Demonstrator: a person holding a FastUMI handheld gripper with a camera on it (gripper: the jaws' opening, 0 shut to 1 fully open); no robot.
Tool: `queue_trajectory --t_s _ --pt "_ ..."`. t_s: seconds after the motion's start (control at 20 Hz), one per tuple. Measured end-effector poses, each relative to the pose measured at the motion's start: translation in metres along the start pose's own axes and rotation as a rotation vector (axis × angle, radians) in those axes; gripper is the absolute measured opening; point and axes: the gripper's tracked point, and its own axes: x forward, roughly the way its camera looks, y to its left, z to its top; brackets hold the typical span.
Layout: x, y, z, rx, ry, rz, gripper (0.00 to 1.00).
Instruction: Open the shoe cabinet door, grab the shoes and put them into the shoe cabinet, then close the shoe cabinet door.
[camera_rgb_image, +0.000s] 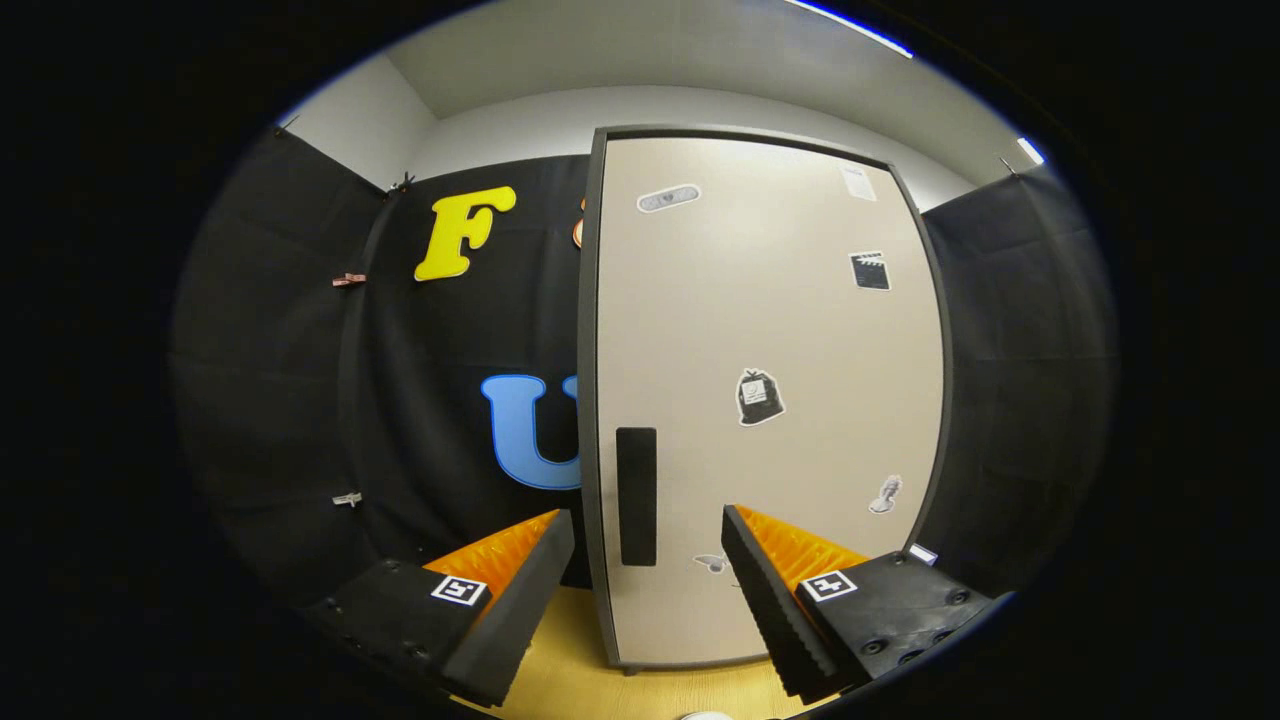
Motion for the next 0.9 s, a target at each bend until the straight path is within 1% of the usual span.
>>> queue_trajectory --t_s 0.15,0.3,0.75,0.8,0.85,0.9 --pt "0.032 0.002 -0.012 0.004 0.023 -0.014 0.97" --pt "0.053 0.001 -0.023 0.003 0.037 -0.038 0.98" --pt "0.085 -0.003 -0.034 -0.004 0.049 -0.081 0.97" --pt "0.086 -0.004 -0.035 0.0 0.049 -0.085 0.9" --pt "0.087 -0.004 -0.034 0.003 0.048 -0.088 0.87" --pt "0.089 -0.004 -0.034 0.001 0.046 -0.088 0.87"
